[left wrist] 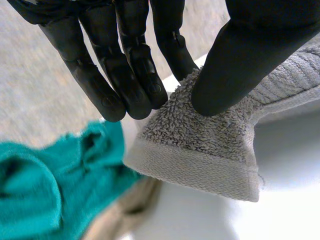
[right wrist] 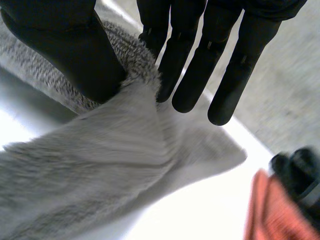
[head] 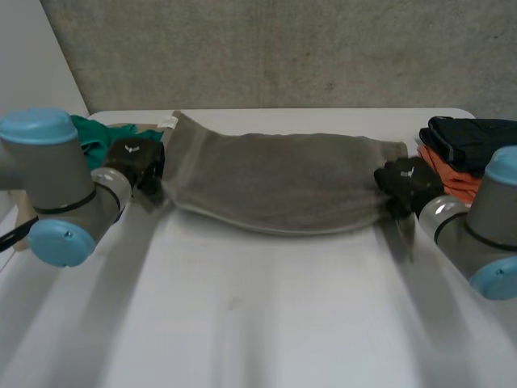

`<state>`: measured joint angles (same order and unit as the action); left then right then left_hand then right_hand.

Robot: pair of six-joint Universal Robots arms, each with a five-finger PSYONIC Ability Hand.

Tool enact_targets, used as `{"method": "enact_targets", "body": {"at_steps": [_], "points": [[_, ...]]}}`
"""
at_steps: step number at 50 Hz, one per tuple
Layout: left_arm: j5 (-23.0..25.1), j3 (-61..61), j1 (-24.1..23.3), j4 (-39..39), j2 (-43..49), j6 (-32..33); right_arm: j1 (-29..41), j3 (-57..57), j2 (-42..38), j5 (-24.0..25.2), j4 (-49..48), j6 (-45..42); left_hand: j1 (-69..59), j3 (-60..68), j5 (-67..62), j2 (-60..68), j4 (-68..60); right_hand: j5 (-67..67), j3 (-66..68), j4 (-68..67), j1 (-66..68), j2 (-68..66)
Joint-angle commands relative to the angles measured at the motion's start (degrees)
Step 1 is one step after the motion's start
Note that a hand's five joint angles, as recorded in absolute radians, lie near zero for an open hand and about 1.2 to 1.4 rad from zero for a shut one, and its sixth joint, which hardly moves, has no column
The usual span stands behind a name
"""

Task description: Fold the laundry.

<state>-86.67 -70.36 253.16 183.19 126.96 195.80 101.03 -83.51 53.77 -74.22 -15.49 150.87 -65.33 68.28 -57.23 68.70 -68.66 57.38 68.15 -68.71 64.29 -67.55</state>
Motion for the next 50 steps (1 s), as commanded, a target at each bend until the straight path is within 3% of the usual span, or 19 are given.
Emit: {"method": "enact_targets", "body": {"at_steps": [1, 6, 11, 18, 50], "points": [[0.2, -1.3, 1.3, -1.3, -0.5, 2.0, -1.4, 1.2, -4.1, -2.6, -0.1, -2.3, -14.7, 11.7, -12.8, 11.3, -11.3, -15.3, -16.1, 16.6, -12.2, 15.5], [0.4, -2.2, 1.7, -2.4, -2.7, 2.3, -2.3, 0.5, -2.4, -7.0, 0.0, -1.0, -14.7, 11.7, -12.8, 11.3, -11.3, -31.1, -31.9, 32.5, -28.0, 31.3], [-0.1, -4.1, 1.7, -2.2, -4.5, 2.7, -3.6, -0.4, -0.1, -9.8, 0.4, 1.0, -14.7, 11.7, -12.8, 11.3, -11.3, -32.5, -33.3, 33.8, -29.4, 32.7], [-0.3, -6.6, 1.5, -2.0, -6.5, 4.0, -4.9, -2.1, 2.2, -8.7, 3.9, 1.4, -14.7, 11.7, -12.8, 11.3, -11.3, -32.6, -33.4, 34.0, -29.6, 32.8], [-0.8, -8.5, 1.6, -3.4, -10.0, 6.6, -17.5, -9.4, 12.5, 12.7, 23.4, -12.3, -14.7, 11.7, -12.8, 11.3, -11.3, -33.8, -34.6, 35.2, -30.7, 34.0]]}}
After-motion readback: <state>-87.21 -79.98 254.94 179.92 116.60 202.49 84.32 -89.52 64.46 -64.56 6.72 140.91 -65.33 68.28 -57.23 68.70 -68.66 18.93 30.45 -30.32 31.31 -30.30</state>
